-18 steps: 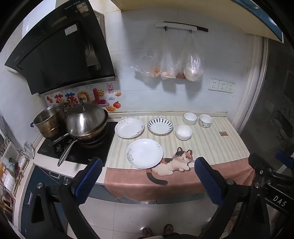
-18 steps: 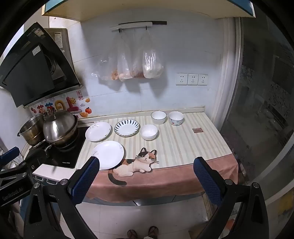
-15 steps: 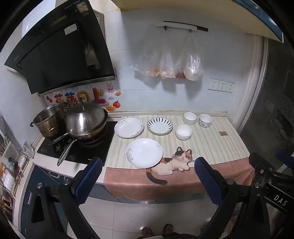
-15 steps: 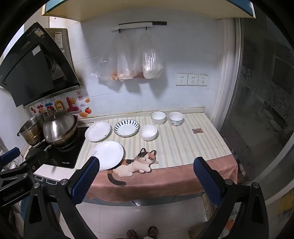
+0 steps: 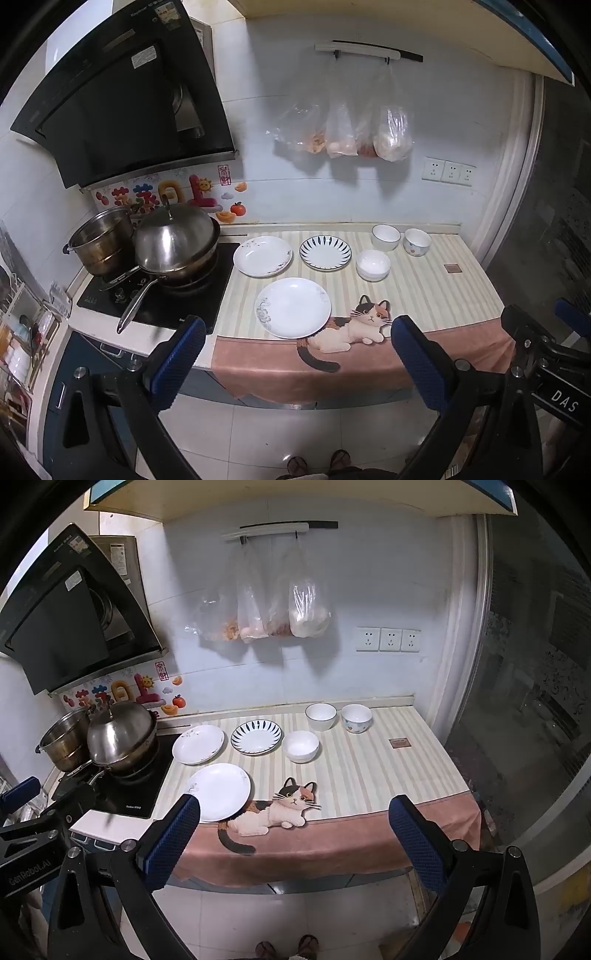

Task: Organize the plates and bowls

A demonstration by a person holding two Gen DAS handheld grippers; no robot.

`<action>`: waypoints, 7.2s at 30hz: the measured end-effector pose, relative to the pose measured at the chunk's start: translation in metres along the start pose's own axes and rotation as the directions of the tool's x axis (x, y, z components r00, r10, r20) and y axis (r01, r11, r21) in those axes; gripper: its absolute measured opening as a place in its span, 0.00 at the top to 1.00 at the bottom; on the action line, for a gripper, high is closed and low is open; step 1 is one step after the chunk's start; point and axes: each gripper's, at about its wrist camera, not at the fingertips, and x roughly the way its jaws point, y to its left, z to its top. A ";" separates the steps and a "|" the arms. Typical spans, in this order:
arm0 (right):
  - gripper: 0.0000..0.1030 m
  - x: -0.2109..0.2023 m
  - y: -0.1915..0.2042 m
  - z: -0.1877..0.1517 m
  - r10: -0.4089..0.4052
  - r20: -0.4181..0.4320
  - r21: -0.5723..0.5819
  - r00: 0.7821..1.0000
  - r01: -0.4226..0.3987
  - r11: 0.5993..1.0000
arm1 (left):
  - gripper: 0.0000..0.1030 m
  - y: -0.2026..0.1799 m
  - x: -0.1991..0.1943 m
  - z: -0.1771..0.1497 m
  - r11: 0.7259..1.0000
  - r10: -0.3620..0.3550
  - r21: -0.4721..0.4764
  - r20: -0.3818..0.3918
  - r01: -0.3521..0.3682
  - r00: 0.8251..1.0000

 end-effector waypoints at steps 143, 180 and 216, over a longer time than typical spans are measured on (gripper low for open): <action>0.80 0.632 0.137 -0.071 0.300 -0.697 0.201 0.651 -0.224 0.954 | 0.61 0.119 0.557 -0.043 0.989 -0.131 -0.038 -0.678 0.143 0.724; 0.80 0.585 -0.038 -0.067 0.336 -0.661 0.339 0.671 -0.133 0.931 | 0.61 -0.117 0.573 -0.029 0.970 -0.109 0.090 -0.676 0.228 0.729; 0.53 0.601 0.086 0.082 0.472 -0.545 0.241 0.693 -0.409 0.880 | 0.59 0.062 0.604 0.017 0.938 -0.105 -0.331 -0.562 -0.107 0.821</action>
